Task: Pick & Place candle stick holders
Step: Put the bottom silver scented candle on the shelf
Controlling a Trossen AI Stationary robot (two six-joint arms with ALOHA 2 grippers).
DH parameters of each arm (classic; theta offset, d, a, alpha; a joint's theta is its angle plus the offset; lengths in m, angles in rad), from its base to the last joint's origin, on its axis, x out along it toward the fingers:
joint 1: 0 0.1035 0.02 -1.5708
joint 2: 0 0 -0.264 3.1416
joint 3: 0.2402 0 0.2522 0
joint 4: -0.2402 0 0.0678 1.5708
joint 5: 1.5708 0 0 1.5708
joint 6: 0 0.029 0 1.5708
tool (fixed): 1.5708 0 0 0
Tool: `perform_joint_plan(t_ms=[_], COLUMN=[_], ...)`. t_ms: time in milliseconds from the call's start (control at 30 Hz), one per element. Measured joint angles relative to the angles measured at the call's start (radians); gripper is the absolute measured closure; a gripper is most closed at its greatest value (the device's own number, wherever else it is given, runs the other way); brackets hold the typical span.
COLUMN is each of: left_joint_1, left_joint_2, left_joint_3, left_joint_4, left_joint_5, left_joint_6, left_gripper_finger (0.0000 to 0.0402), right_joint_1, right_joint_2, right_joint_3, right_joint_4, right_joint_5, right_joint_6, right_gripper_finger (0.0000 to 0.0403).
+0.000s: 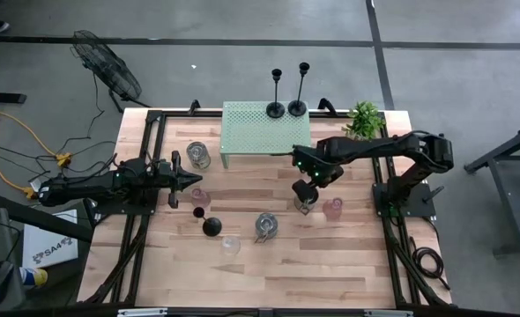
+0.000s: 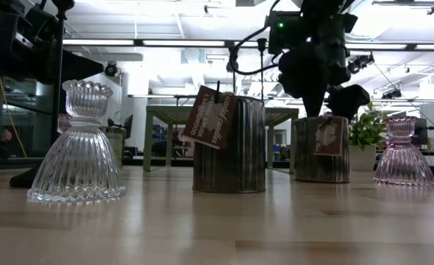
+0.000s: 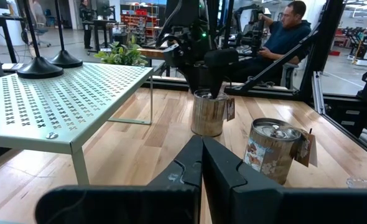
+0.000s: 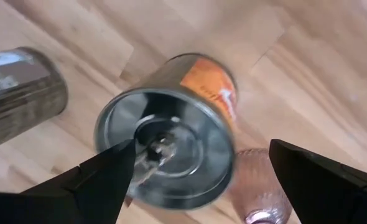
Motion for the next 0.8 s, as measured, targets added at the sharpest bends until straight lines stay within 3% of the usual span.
perform_joint_plan(t_ms=[467,800], left_joint_1=[0.000,0.000], left_joint_2=[0.000,0.000], left_joint_3=[0.000,0.000], left_joint_4=[0.000,0.000], left_joint_5=[0.000,0.000], left_joint_6=[0.000,0.000], left_gripper_finger=[0.0402,0.0402], right_joint_1=[0.016,0.030], right_joint_2=[-0.010,-0.135], right_joint_3=[0.001,0.003], right_joint_4=[-0.021,-0.057], right_joint_5=[-0.018,0.084], right_joint_6=[-0.004,0.044], right_gripper_finger=[0.0041,0.0041])
